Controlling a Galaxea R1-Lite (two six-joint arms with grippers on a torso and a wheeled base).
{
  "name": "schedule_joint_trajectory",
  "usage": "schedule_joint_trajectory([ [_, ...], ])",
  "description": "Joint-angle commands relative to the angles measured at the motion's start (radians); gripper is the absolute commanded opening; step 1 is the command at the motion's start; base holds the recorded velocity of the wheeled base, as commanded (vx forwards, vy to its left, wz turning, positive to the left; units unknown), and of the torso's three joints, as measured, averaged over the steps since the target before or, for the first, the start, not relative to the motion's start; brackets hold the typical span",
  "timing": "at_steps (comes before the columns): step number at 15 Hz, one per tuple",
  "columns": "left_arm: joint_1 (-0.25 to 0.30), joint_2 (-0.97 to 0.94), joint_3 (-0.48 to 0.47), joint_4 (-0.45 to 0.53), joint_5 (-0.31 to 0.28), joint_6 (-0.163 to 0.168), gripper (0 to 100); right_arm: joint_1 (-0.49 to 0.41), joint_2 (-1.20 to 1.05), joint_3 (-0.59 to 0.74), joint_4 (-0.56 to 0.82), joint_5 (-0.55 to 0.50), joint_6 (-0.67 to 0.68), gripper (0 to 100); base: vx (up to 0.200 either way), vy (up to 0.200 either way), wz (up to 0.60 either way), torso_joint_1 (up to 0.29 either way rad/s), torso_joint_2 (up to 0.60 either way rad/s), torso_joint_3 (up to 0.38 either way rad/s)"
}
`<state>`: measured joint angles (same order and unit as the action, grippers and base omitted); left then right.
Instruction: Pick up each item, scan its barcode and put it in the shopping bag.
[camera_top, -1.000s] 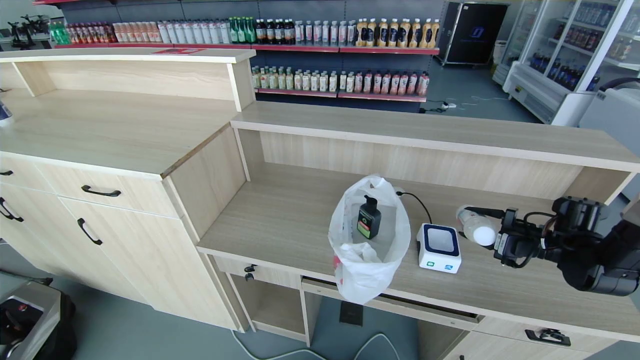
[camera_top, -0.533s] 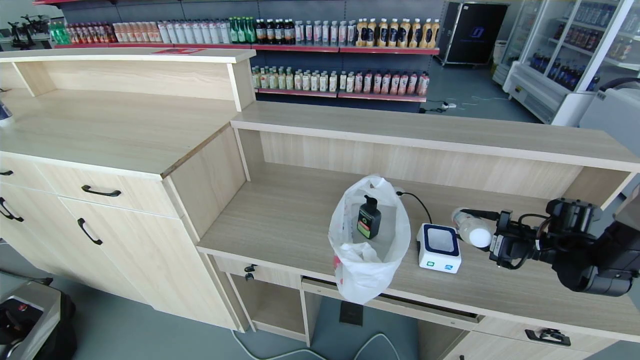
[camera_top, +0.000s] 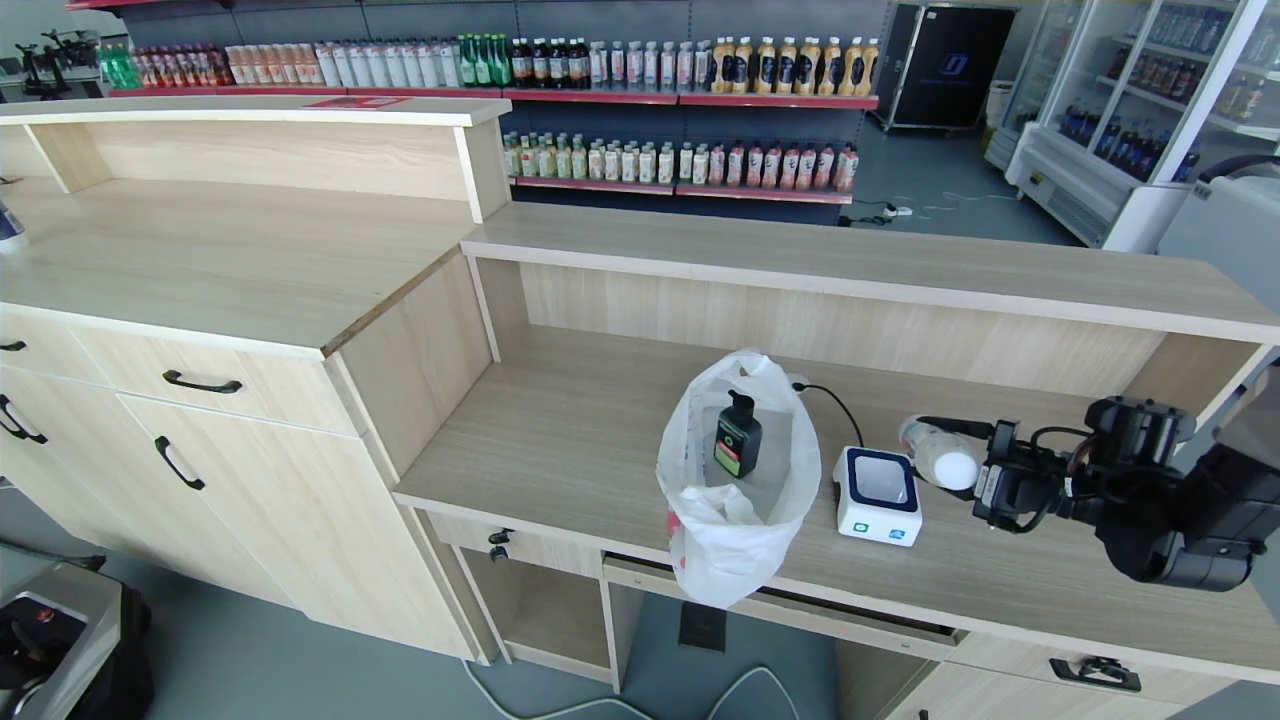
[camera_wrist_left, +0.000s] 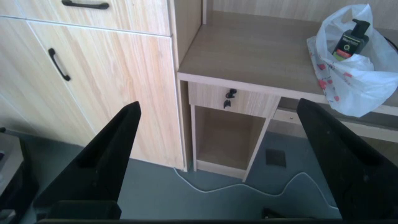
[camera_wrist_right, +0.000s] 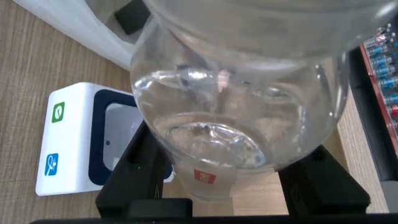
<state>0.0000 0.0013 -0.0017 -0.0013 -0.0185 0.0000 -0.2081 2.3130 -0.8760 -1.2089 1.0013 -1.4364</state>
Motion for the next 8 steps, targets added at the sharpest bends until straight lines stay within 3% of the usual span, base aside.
schedule_joint_trajectory([
  [1,0.000,0.000,0.000,0.000,0.000,0.000,100,0.022,0.022,-0.005,-0.037,0.000,0.037,0,0.000,0.000,0.00,0.000,0.00,0.000],
  [8,0.000,0.000,0.000,0.000,0.000,0.000,100,0.070,0.071,-0.031,-0.107,-0.003,0.091,0,0.000,0.000,0.00,0.000,0.00,0.000],
])
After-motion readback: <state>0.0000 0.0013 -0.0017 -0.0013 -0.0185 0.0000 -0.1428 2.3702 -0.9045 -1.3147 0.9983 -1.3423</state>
